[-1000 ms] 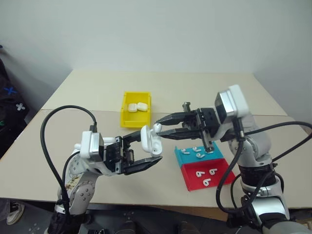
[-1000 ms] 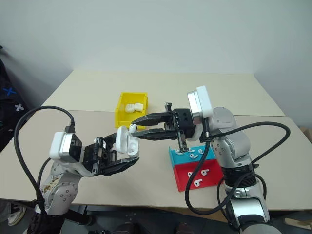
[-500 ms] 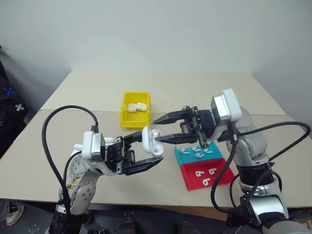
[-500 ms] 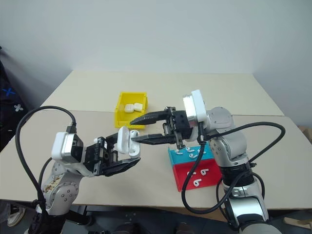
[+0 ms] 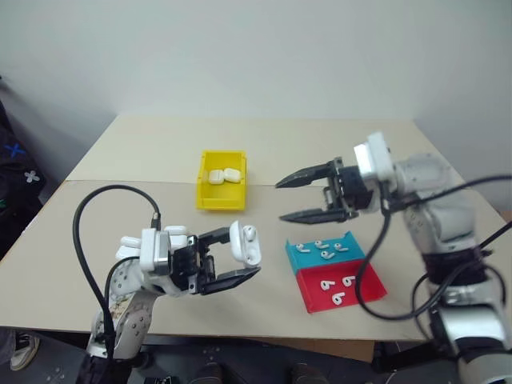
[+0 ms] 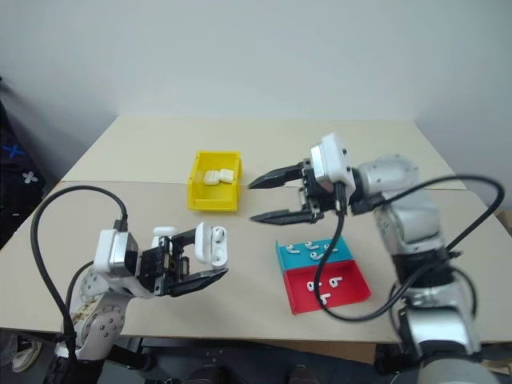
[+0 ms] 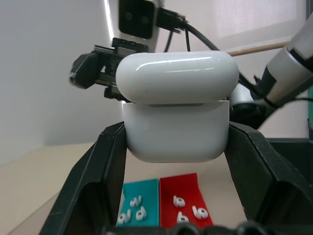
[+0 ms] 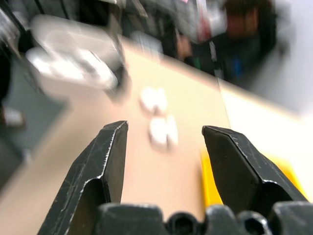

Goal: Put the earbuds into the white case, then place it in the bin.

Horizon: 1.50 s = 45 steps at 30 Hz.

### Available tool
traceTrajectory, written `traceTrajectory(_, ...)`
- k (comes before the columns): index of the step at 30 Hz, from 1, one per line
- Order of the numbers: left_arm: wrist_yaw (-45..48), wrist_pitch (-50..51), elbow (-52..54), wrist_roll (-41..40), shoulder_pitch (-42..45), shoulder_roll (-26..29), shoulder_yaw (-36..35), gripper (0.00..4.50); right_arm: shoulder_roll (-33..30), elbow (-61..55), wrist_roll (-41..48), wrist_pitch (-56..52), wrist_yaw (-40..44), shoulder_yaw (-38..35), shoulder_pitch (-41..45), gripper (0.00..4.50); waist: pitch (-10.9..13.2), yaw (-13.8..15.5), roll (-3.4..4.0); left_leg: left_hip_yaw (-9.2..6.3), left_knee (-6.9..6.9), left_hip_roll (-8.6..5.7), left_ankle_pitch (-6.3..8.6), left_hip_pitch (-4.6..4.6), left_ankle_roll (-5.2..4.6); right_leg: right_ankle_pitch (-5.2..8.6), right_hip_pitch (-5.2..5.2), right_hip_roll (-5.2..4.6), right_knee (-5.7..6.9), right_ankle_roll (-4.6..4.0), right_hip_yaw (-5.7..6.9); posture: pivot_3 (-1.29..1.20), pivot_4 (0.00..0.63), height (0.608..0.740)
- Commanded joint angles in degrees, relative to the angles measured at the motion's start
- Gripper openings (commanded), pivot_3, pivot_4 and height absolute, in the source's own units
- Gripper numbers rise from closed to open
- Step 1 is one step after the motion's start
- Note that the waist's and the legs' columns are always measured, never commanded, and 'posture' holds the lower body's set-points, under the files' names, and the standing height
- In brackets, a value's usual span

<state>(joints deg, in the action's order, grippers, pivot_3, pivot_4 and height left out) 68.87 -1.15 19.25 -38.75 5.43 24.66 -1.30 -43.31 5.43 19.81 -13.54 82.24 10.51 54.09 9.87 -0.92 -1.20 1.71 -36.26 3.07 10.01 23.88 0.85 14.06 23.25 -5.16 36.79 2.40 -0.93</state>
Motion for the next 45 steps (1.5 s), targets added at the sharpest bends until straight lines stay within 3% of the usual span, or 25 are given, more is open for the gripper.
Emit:
traceTrajectory(1, 0.85, -3.07, 0.3, 2.26, -1.69, 0.93, -0.6, 2.76, -2.32, 6.57, -12.72, 5.78, 3.69, 8.46, 3.92, 2.93, 0.0, -0.08, 0.0, 0.0, 0.02, 0.0, 0.0, 0.0, 0.0, 0.02, 0.01, 0.01, 0.0, -0.01, 0.0, 0.0, 0.15, 0.74)
traceTrajectory(7, 1.16, -5.64, -0.08, 4.09, -3.61, 0.87, 0.17, 2.76, -1.81, 17.8, -29.24, 14.26, 6.78, 20.42, 9.86, 2.93, 0.01, 0.04, 0.0, 0.02, 0.02, -0.01, 0.0, 0.17, 0.0, 0.0, 0.16, -0.02, 0.0, 0.01, -0.01, 0.0, 0.15, 0.74)
traceTrajectory(15, -0.35, -6.65, 0.58, 6.3, -5.02, 0.68, 0.85, 2.76, 0.5, 25.86, -38.01, 15.7, 7.24, 24.25, 11.33, 2.93, 0.01, 0.16, 0.0, 0.02, 0.01, -0.02, 0.0, 0.37, 0.0, -0.02, 0.34, -0.02, 0.01, 0.01, 0.0, 0.0, 0.15, 0.74)
traceTrajectory(45, -0.77, -6.77, 0.06, 6.42, -3.77, 1.08, 1.86, 2.76, 0.12, 23.55, -43.09, 10.14, 5.04, 22.49, 5.96, 2.93, 0.0, 0.09, 0.0, 0.02, -0.02, -0.01, 0.0, 0.34, 0.0, -0.03, 0.34, 0.0, 0.09, 0.0, 0.0, 0.0, 0.15, 0.74)
